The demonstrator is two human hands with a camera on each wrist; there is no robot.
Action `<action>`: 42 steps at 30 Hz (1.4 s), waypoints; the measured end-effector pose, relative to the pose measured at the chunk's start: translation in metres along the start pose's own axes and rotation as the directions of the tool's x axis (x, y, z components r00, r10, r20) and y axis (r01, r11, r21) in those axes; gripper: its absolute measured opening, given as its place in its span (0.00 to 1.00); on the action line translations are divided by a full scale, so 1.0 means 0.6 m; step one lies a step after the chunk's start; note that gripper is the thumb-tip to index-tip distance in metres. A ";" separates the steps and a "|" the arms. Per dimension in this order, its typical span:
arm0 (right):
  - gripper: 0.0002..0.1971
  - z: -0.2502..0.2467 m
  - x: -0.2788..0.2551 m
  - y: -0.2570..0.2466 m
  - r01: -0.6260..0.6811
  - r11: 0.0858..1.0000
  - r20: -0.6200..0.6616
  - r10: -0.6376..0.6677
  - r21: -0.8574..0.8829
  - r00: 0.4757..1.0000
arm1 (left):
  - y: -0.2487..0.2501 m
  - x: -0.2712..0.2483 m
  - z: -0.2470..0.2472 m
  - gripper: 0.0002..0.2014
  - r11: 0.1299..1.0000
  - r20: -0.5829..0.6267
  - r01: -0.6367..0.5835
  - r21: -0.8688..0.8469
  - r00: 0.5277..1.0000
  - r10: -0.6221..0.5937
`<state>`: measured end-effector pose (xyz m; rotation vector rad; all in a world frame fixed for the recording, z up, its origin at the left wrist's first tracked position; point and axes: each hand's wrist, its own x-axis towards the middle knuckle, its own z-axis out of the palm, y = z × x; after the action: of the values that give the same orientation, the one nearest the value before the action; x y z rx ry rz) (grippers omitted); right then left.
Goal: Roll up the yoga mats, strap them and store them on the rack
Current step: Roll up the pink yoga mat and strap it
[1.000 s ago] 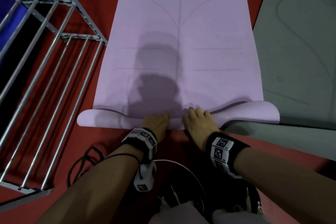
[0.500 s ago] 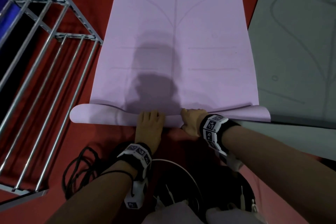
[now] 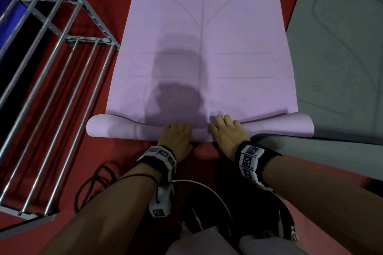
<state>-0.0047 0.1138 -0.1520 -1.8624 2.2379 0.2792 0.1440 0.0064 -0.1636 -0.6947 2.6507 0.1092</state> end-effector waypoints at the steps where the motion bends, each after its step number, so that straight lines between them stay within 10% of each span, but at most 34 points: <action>1: 0.13 0.006 0.001 0.000 0.035 0.999 -0.018 -0.036 -0.009 0.999 | 0.001 0.003 -0.005 0.23 1.000 0.032 0.011 -0.011 0.999 -0.010; 7: 0.37 0.002 -0.012 0.014 0.085 0.991 0.019 -0.088 0.101 0.996 | 0.001 0.008 -0.020 0.28 0.998 0.117 0.008 -0.064 0.993 0.000; 17: 0.14 -0.036 0.001 0.051 -0.127 0.859 0.204 0.027 0.496 0.979 | -0.004 -0.040 0.015 0.27 0.997 -0.272 0.046 -0.059 0.961 -0.060; 24: 0.15 -0.025 0.013 0.054 -0.140 0.867 0.259 0.014 0.477 0.966 | -0.016 -0.009 0.016 0.28 1.000 -0.175 -0.003 -0.012 0.984 0.001; 37: 0.48 0.014 -0.045 0.012 -0.071 0.996 -0.012 0.072 0.048 0.997 | -0.025 0.001 -0.031 0.25 0.992 0.137 0.010 -0.128 0.991 0.008; 42: 0.37 -0.002 -0.009 0.031 -0.025 0.999 0.099 0.021 0.037 0.995 | -0.028 0.004 -0.017 0.28 0.992 0.178 0.038 -0.123 0.984 -0.016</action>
<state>-0.0220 0.1219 -0.1492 -1.7644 2.1851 0.3226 0.1467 -0.0110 -0.1550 -0.7253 2.4794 0.3188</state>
